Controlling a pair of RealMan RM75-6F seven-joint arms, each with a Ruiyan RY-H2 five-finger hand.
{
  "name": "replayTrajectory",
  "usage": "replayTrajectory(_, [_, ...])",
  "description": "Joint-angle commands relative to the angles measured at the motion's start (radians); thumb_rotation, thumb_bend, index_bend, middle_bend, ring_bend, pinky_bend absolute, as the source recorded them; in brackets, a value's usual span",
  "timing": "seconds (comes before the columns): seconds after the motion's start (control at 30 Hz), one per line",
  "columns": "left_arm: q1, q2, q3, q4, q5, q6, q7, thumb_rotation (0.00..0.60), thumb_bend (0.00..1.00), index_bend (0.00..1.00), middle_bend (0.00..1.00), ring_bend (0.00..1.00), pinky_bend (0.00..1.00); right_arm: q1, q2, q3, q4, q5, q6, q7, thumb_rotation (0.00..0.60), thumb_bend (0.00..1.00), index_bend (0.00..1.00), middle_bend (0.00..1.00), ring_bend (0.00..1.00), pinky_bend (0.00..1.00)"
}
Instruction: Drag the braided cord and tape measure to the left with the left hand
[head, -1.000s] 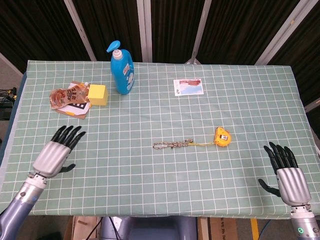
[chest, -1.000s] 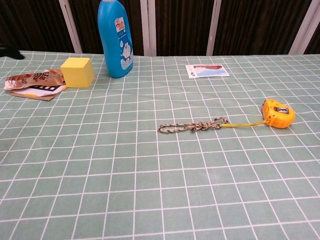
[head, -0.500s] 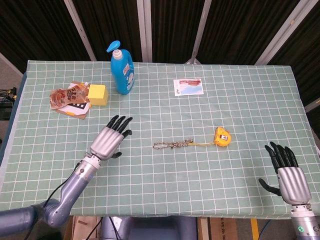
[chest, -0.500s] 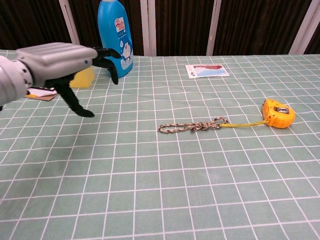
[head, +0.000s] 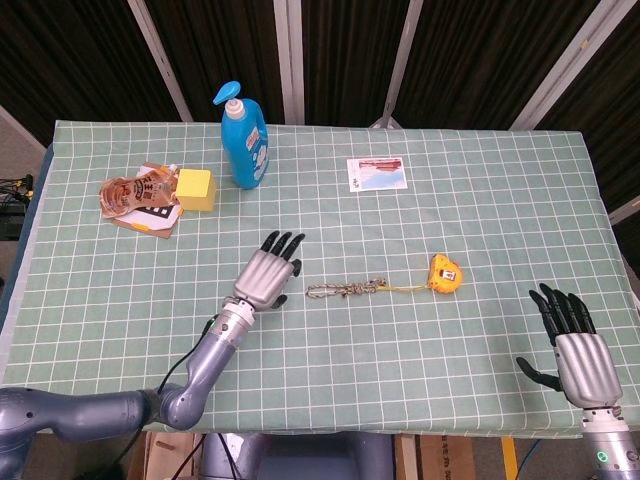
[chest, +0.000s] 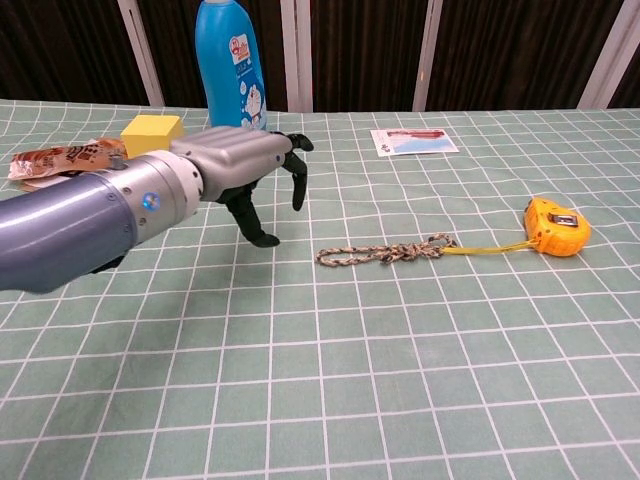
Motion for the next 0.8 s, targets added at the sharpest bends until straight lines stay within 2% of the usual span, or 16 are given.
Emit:
replayTrajectory(0.03, [-0.034,-0.039,-0.002,0.039,-0.025,-0.001,0.005,0.6,0.33,0.46,0.01,0.0,0.0,0.001,0.001,0.0,-0.002,0.002,-0.002,0.002,0.6,0.22,0.0,0.0,0.0,0.0])
replayTrajectory(0.4, [-0.104,-0.157,0.006,0.17,-0.085,0.003,-0.001,0.6,0.37,0.5,0.02,0.0,0.0,0.001,0.006,0.0,-0.007,0.008,-0.009,0.013,0.6,0.22,0.0,0.0,0.0,0.0])
replayTrajectory(0.8, [-0.141,-0.221,0.005,0.251,-0.105,0.003,-0.023,0.6,0.42,0.53,0.03,0.0,0.0,0.002,0.01,0.0,-0.01,0.013,-0.015,0.023,0.6,0.22,0.0,0.0,0.0,0.0])
